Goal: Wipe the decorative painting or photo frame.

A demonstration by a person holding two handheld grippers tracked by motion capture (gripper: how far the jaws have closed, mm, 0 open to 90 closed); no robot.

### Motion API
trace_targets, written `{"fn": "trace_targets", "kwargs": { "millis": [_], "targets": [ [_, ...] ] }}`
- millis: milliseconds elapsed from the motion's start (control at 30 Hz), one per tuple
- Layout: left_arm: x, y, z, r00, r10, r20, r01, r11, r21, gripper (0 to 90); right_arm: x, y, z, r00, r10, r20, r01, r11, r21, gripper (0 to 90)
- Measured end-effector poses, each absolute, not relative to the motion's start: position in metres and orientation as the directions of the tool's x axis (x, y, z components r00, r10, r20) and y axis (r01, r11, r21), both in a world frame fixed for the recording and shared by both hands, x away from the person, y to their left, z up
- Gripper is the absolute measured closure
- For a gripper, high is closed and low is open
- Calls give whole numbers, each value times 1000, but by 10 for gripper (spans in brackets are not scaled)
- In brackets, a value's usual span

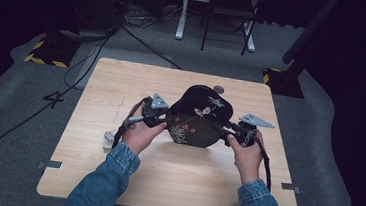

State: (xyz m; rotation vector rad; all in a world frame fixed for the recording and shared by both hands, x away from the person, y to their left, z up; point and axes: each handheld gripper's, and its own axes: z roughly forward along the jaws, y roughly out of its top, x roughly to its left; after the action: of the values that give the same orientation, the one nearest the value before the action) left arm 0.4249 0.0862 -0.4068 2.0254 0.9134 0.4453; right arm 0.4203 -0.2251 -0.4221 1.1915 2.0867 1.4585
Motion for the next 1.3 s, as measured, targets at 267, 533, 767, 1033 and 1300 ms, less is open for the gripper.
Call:
{"fn": "trace_targets", "kwargs": {
  "millis": [267, 533, 767, 1033, 1300],
  "targets": [
    [425, 87, -409, 669, 742, -46, 441, -347, 828, 567, 420, -225, -424, -603, 778, 177, 428, 128, 895, 522],
    [422, 87, -410, 679, 731, -71, 429, -316, 846, 469, 419, -225, -424, -596, 784, 170, 428, 131, 894, 410],
    [412, 99, -404, 666, 745, -39, 408, -320, 855, 404, 413, -232, -418, -596, 792, 135, 409, 155, 899, 378],
    [388, 123, -396, 655, 756, -17, 399, -327, 857, 388, 392, -245, -407, -611, 785, 104, 387, 182, 904, 378],
    [362, 153, -396, 649, 761, -6, 395, -330, 857, 372, 374, -262, -407, -619, 779, 100, 397, 200, 896, 370]
  ]
}}
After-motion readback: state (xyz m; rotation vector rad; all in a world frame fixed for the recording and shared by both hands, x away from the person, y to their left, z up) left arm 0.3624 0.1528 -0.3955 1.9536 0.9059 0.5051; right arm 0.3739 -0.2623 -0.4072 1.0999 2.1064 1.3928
